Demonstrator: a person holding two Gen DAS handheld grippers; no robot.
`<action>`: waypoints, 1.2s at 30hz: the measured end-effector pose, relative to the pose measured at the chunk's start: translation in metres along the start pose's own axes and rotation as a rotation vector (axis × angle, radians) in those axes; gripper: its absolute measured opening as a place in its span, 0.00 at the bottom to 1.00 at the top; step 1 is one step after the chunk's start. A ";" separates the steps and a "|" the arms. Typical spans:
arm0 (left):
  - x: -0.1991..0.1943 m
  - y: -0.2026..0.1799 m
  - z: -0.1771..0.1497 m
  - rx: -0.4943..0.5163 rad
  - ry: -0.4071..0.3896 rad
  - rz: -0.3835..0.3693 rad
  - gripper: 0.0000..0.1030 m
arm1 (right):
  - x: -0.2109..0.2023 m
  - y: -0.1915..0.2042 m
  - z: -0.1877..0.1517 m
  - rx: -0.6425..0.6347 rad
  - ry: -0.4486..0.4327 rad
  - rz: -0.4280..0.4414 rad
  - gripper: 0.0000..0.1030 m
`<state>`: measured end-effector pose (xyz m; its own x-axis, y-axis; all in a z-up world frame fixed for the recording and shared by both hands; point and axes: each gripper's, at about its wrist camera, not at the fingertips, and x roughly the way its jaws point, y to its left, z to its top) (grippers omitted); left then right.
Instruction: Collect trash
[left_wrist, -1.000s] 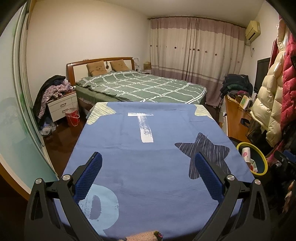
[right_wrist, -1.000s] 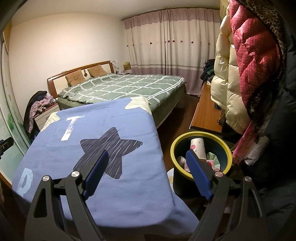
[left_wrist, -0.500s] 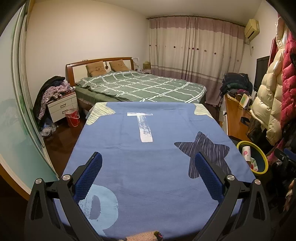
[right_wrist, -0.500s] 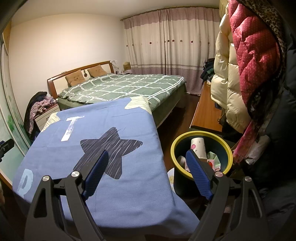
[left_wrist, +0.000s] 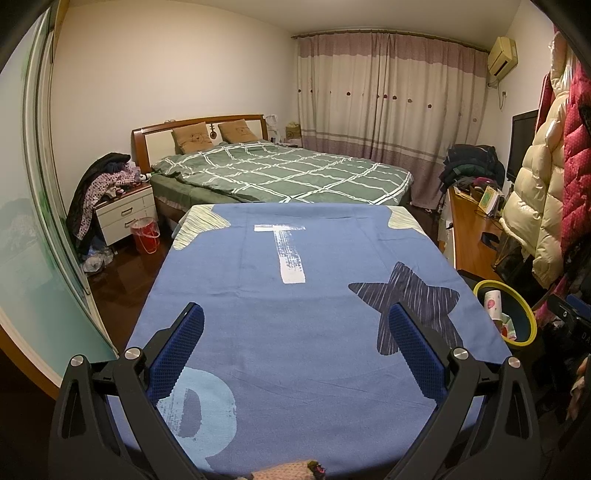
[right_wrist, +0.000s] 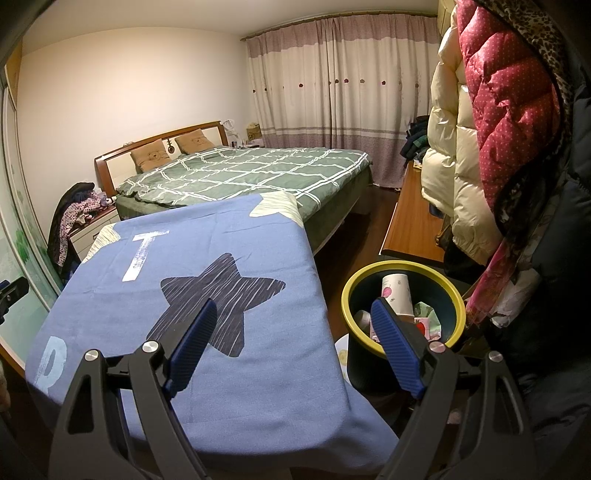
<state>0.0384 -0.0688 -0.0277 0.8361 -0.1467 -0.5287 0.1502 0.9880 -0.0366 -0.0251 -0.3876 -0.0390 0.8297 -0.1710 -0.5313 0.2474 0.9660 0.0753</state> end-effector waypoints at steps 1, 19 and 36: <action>0.000 0.000 0.000 0.000 0.000 -0.001 0.95 | 0.000 0.000 0.000 0.000 0.000 -0.001 0.79; 0.000 -0.001 -0.001 0.003 0.002 0.001 0.95 | 0.001 0.001 0.000 0.001 0.002 0.001 0.79; 0.001 -0.002 -0.004 0.021 0.009 -0.021 0.95 | 0.002 0.006 -0.004 0.001 0.007 0.003 0.79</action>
<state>0.0369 -0.0704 -0.0314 0.8279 -0.1671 -0.5355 0.1793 0.9833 -0.0297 -0.0243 -0.3809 -0.0431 0.8273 -0.1664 -0.5366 0.2452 0.9663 0.0783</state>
